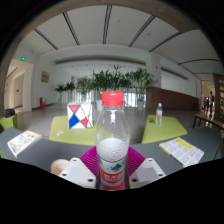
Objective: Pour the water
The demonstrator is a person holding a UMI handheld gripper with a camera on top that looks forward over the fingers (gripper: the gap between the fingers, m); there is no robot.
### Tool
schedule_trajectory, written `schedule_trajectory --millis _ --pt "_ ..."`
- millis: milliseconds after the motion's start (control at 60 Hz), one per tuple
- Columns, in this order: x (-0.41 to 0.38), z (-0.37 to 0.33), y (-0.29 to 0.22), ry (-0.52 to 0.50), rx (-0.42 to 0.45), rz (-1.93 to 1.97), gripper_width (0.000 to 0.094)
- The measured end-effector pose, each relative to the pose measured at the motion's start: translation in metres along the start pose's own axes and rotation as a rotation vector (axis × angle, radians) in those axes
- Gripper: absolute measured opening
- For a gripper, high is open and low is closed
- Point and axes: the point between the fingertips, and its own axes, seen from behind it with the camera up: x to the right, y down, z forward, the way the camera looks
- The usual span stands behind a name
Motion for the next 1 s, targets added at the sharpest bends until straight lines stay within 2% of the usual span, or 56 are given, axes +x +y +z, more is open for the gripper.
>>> schedule_trajectory --millis 183,217,300,483,500,567,617,683,1000 --pt "0.007 0.019 0.079 0.004 -0.132 -0.008 0.0339" --pt "0.007 0.020 0.075 0.001 -0.093 -0.011 0.0327" --pt "0.008 0.018 0.079 0.008 -0.104 -0.002 0.0330" --pt "0.008 0.012 0.078 0.025 -0.131 -0.024 0.0562" --pt "0.006 0.009 0.077 0.031 -0.139 -0.027 0.0599" --pt "0.003 -0.004 0.080 0.037 -0.172 -0.040 0.0878" --pt "0.002 -0.018 0.078 0.046 -0.187 -0.043 0.0833" --pt "0.003 -0.041 0.074 0.060 -0.191 -0.046 0.0867" --pt "-0.037 -0.229 0.049 0.074 -0.259 -0.069 0.0856"
